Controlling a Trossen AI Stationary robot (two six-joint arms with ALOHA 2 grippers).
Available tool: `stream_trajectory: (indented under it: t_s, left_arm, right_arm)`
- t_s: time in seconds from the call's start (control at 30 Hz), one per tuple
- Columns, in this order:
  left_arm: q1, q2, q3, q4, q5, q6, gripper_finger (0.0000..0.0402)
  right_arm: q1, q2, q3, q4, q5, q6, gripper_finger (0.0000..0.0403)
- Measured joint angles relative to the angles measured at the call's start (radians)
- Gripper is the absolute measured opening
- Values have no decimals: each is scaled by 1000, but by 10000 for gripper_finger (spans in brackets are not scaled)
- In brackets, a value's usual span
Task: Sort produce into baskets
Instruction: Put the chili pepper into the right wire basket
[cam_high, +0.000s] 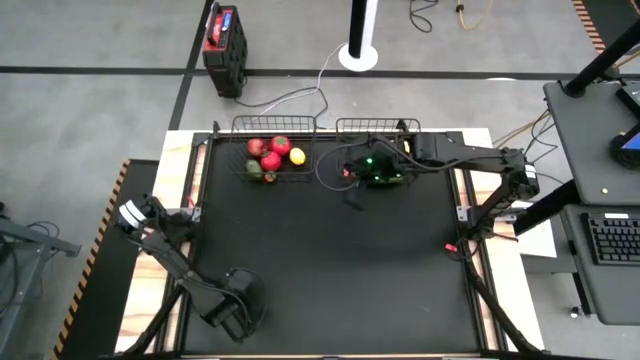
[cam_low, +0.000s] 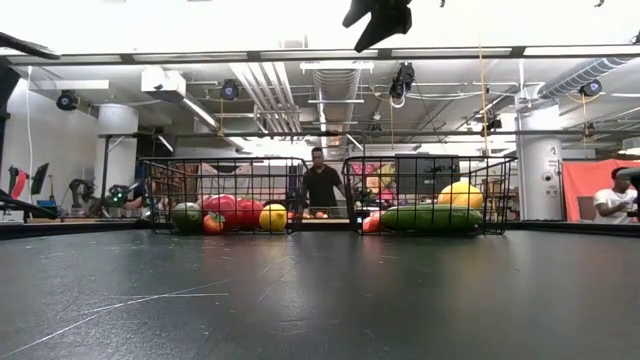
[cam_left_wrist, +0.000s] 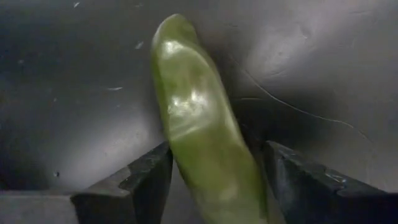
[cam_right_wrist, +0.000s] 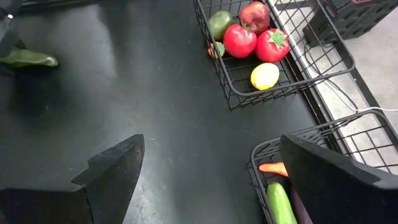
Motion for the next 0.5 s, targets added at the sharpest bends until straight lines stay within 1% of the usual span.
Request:
stream_trajectory:
  t_s: [0.07, 0.13, 0.27, 0.33, 0.37, 0.5]
  left_arm:
    - [0, 1, 0, 6, 1, 32, 227]
    - [0, 1, 4, -2, -3, 68, 209]
    - [0, -30, 11, 1, -43, 151, 137]
    - [0, -48, 11, -4, -89, 187, 101]
    - [0, -58, 11, -3, -117, 200, 91]
    - [3, -119, 11, 0, -231, 268, 91]
  right_arm:
    - [3, 0, 0, 0, -1, 0, 365]
    - [8, 0, 0, 0, 0, 0, 365]
    - [36, 0, -9, 1, 0, 5, 365]
    - [59, 0, -22, 5, 0, 5, 365]
    - [72, 0, -34, 15, 0, 6, 365]
    - [131, 0, -103, 110, 1, 9, 365]
